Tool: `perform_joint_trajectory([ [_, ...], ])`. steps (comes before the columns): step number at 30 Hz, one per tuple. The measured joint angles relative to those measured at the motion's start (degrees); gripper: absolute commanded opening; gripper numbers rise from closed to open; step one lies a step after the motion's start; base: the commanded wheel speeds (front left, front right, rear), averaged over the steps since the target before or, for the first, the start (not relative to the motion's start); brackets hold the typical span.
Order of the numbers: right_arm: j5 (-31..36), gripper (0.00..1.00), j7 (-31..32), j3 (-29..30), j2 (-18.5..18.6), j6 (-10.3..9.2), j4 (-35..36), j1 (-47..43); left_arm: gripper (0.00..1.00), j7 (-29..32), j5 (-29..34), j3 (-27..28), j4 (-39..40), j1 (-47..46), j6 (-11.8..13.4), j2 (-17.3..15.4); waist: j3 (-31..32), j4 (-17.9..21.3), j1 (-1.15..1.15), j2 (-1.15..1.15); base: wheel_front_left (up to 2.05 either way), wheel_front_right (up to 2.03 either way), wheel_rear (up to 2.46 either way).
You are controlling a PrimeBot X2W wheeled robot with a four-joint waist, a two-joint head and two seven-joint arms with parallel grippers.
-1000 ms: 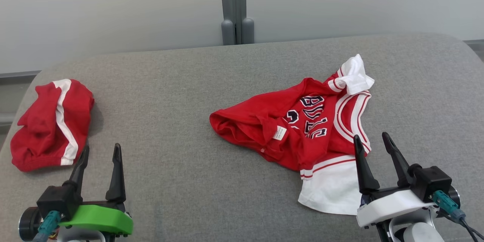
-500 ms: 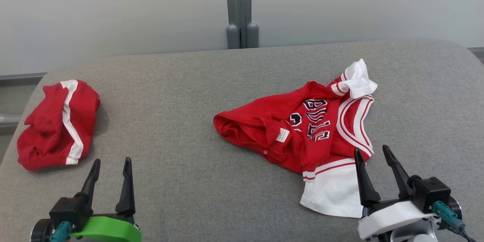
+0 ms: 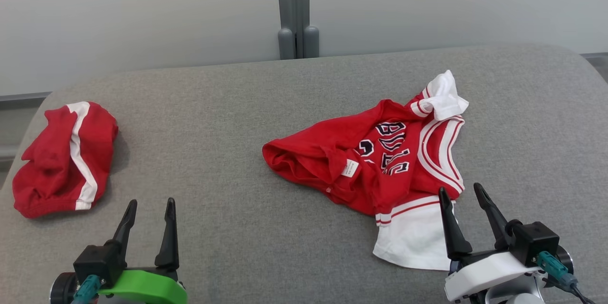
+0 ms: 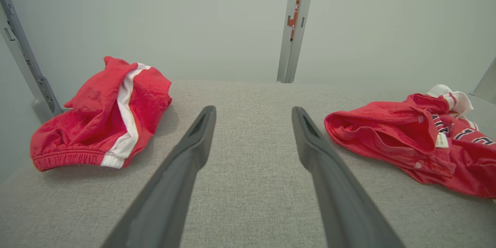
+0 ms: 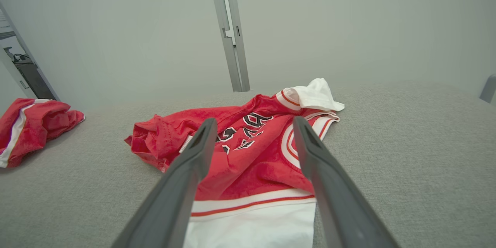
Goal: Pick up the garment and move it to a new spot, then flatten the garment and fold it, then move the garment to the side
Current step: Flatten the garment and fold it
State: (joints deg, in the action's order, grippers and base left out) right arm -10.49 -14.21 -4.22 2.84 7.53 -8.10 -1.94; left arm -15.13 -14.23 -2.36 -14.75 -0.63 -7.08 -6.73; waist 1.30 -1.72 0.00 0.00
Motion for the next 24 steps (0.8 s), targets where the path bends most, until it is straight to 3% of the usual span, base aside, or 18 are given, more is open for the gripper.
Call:
perform_joint_trajectory([
  [10,-0.44,1.00,-0.01,-1.57,0.01,0.00,-0.44,2.38,1.00,0.00,-0.67,-4.65,-1.42,-5.76,-0.31,0.59,-1.76,2.79,0.00,0.00,0.00,0.00,0.00],
  [24,-0.67,1.00,-0.52,-2.10,0.00,0.00,-0.57,6.22,1.00,0.00,-3.96,-18.37,-6.24,-16.12,-0.40,-0.65,-7.48,8.56,0.00,0.00,0.00,0.00,0.00],
])
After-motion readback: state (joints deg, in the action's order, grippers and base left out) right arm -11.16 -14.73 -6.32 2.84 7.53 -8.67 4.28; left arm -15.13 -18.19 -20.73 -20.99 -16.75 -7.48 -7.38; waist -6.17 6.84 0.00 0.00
